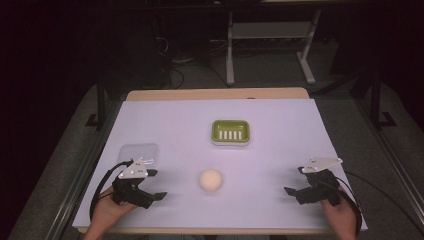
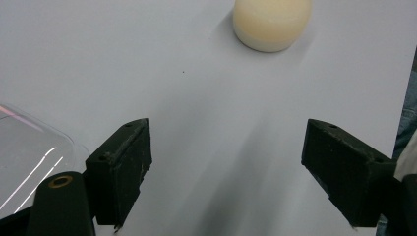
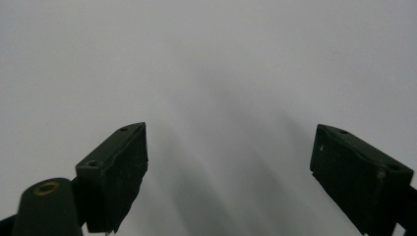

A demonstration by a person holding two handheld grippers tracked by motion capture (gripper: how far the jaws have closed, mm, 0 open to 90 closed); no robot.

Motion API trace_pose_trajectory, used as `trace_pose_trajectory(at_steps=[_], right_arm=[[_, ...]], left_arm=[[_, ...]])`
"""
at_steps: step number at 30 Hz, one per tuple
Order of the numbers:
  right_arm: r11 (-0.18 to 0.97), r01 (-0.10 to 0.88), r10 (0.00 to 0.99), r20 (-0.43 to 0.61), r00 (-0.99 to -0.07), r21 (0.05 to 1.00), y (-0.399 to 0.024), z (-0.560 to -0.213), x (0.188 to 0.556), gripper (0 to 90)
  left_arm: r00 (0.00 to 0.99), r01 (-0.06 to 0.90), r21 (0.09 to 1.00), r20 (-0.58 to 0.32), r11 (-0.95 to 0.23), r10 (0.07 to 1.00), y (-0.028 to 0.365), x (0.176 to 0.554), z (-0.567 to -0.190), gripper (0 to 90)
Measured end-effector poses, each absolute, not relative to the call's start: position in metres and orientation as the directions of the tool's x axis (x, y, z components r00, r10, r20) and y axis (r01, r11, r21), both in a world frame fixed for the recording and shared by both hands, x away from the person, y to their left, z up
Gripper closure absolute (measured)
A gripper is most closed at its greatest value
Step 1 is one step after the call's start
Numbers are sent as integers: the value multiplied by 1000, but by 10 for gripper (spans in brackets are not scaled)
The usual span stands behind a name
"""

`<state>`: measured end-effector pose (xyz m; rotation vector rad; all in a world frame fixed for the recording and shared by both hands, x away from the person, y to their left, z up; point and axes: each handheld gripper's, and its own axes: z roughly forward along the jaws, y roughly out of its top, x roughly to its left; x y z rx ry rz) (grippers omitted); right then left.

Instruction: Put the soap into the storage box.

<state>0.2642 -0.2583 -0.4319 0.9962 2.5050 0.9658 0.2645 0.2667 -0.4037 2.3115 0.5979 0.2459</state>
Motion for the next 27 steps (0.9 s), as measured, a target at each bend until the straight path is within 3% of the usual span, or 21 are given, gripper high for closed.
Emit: trace_pose_trajectory(at_steps=[27], right_arm=[[537, 496, 692, -20, -722, 682, -260, -431, 263, 136]], left_arm=[[913, 289, 667, 24, -686, 408, 234, 263, -392, 156]])
